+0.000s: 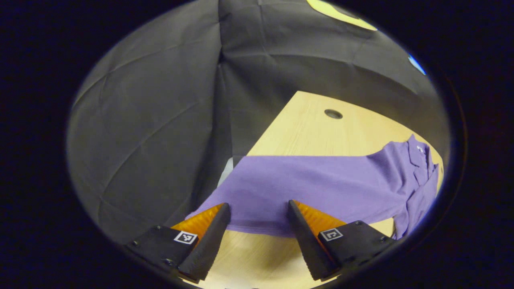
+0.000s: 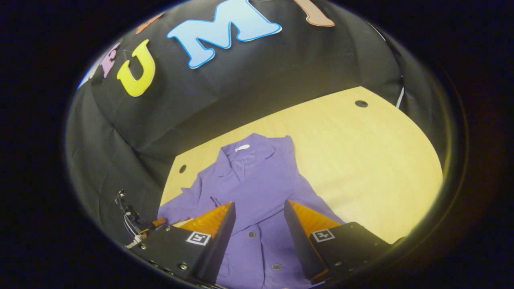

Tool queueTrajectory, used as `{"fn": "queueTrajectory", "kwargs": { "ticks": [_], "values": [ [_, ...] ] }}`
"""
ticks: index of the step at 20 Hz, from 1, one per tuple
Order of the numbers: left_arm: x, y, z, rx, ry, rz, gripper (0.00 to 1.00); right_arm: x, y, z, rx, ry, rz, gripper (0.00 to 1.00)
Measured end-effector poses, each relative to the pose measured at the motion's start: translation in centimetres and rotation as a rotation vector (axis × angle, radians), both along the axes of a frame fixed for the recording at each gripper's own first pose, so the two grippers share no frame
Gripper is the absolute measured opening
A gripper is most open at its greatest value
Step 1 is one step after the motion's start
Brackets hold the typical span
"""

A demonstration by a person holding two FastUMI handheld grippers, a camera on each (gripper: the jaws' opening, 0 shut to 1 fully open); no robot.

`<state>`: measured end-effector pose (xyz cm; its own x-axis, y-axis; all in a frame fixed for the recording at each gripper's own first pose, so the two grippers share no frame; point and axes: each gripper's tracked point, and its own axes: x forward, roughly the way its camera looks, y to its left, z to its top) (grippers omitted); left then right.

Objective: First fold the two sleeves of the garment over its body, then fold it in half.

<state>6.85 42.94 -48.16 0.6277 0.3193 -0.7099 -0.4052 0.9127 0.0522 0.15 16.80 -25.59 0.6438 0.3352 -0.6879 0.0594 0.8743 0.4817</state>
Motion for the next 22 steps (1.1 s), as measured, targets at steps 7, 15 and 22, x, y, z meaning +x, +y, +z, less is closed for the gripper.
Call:
{"fn": "queueTrajectory", "kwargs": {
  "ticks": [7,15,22],
  "values": [
    [0.2,-0.1,-0.1,-0.013,0.001,0.007,0.88,-0.1,0.4,-0.8,0.019,0.025,-0.004,0.76],
    [1.8,-2.0,-0.1,-0.06,-0.014,-0.078,0.52,-0.7,0.1,-1.1,0.042,0.041,-0.014,0.76],
    [1.7,-2.1,0.1,-0.025,0.045,-0.106,0.1,-1.7,-0.3,-1.0,0.049,0.042,-0.004,0.76]
  ]
}}
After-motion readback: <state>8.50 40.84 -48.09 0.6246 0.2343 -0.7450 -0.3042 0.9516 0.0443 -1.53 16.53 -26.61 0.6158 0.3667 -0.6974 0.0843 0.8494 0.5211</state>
